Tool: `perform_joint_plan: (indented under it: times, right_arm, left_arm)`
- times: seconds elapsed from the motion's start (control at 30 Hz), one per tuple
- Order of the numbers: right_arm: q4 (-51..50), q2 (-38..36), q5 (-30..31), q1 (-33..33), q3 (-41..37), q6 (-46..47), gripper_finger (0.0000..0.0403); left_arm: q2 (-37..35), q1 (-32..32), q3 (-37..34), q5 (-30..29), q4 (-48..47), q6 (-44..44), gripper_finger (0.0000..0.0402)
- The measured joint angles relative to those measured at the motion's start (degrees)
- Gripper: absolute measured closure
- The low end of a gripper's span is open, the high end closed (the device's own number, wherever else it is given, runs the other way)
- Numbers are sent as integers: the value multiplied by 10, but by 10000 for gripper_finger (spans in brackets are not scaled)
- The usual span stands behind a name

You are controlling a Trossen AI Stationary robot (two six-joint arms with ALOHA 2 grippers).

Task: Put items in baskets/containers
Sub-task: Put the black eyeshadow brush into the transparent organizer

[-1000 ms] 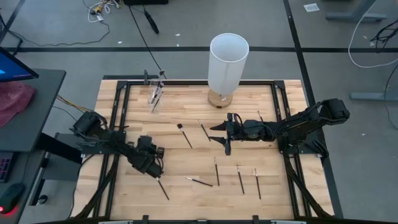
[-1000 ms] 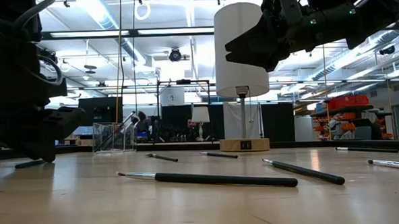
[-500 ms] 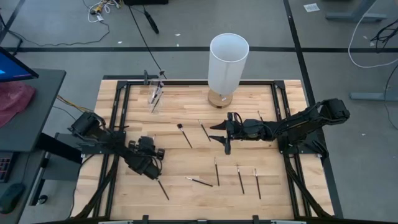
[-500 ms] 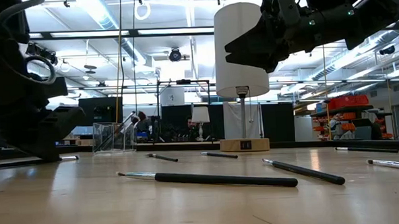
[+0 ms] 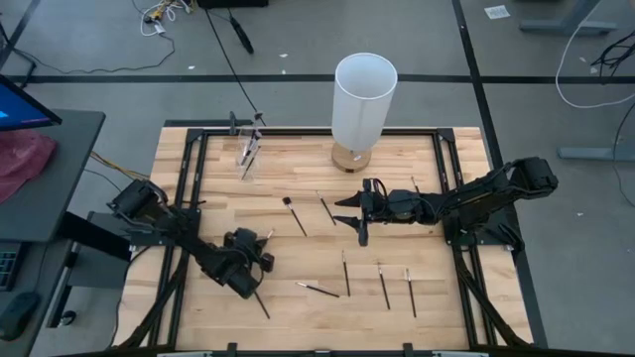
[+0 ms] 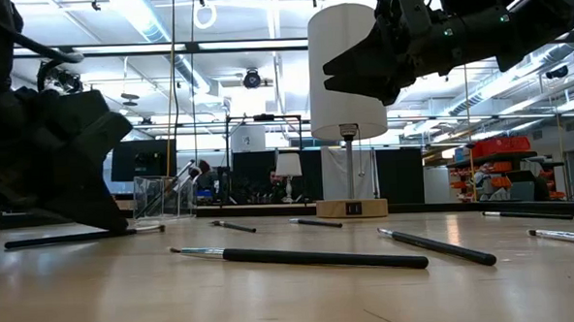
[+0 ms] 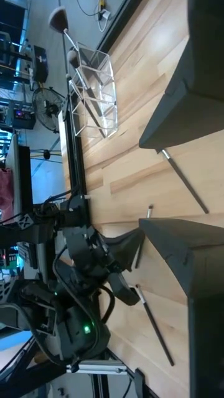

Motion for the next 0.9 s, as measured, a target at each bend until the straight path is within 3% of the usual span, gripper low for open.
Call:
perform_joint_plan:
  times: [0.5, 0.9]
  right_arm:
    - [-1, 0, 0, 0, 0, 0, 206]
    - [-2, 0, 1, 0, 0, 0, 206]
  left_arm:
    - [-1, 16, 0, -10, 0, 47, 397]
    - [-1, 16, -43, -34, 74, 64, 241]
